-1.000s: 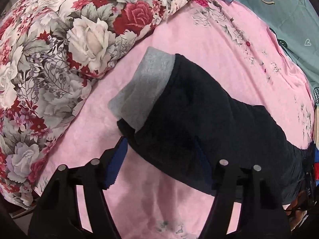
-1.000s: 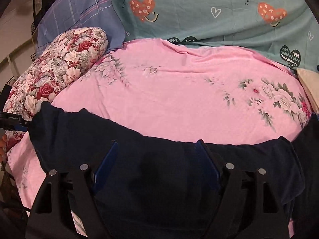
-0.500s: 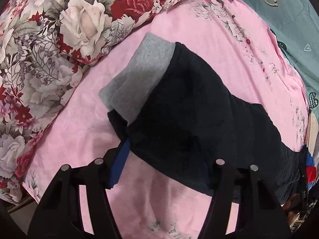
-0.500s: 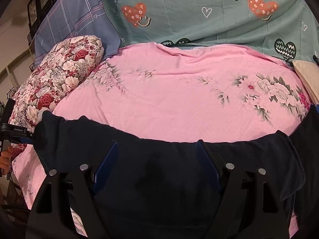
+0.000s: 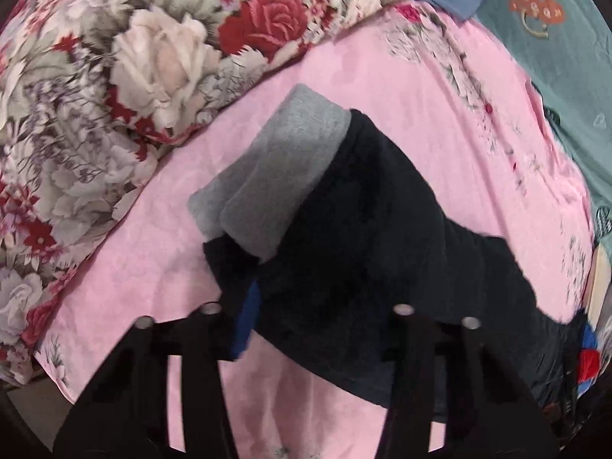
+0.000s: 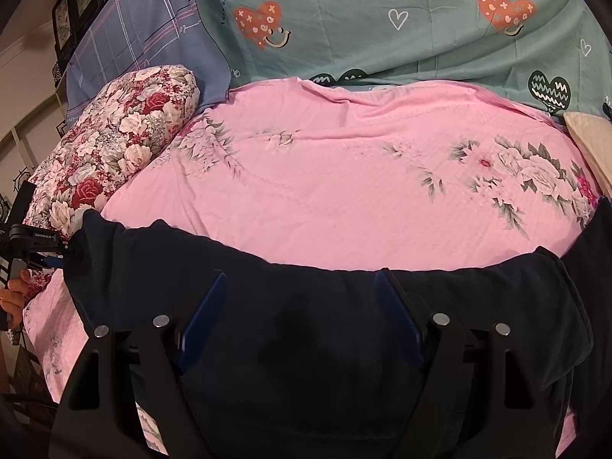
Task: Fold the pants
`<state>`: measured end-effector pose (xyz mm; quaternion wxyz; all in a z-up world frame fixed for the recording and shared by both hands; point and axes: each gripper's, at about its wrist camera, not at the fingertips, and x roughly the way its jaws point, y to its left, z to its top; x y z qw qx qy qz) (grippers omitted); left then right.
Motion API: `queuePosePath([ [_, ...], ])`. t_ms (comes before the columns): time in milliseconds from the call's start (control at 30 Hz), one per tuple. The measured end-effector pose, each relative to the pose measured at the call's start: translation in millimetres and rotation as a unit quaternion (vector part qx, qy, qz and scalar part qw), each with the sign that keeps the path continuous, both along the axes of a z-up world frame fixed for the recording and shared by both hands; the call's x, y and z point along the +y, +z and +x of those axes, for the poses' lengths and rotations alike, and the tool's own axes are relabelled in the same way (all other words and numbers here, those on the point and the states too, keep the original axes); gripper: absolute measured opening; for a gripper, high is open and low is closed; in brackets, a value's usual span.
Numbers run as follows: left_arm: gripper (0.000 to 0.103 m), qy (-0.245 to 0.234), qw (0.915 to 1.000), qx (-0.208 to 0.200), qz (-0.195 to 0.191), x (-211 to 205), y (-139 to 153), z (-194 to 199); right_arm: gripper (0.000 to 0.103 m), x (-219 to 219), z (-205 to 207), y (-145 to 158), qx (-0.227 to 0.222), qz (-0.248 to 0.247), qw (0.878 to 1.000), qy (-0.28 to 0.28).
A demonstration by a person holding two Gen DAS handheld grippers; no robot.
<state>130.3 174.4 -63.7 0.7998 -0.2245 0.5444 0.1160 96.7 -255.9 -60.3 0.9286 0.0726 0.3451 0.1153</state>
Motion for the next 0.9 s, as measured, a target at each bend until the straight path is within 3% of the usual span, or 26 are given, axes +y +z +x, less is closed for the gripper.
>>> queuePosePath([
  [67,0.019,0.016,0.9997,-0.013,-0.011,5.6,7.1,-6.4,0.08,-0.4,1.9,-2.1,0.005,-0.002,1.0,-0.003],
  [167,0.017,0.037,0.9988,-0.031,0.006,11.9,23.4,-16.9,0.08,-0.2,2.7,-3.9,0.009,0.002,1.0,-0.002],
  [300,0.017,0.03,0.9975,-0.046,0.045,9.8,39.7,-28.5,0.08,2.9,1.1,-3.5,0.008,0.001,1.0,0.008],
  [433,0.022,0.037,0.9925,-0.004,0.117,13.9,13.5,-22.0,0.08,4.2,3.8,-7.7,0.022,-0.003,1.0,0.006],
  [500,0.036,0.051,0.989,-0.003,0.139,20.4,1.9,-18.0,0.08,4.3,7.2,-13.1,0.037,-0.006,0.999,0.006],
  [533,0.049,0.053,0.9861,0.005,0.158,21.2,-3.5,-14.1,0.08,4.8,9.0,-16.5,0.046,-0.006,0.999,0.008],
  [667,0.055,0.045,0.9824,0.002,0.181,14.2,4.5,-17.6,0.08,8.8,16.5,-31.8,0.091,-0.021,0.995,0.019],
  [733,0.066,0.048,0.9812,-0.011,0.187,12.5,18.2,-24.6,0.08,7.3,19.3,-37.0,0.106,-0.021,0.994,0.018],
  [800,0.066,0.05,0.9778,-0.033,0.201,11.6,33.1,-33.7,0.08,-0.8,19.2,-32.4,0.104,-0.003,0.995,0.013],
  [900,0.079,0.048,0.975,-0.066,0.207,4.6,55.8,-41.6,0.08,-22.8,12.3,-14.9,0.085,0.009,0.996,-0.017],
])
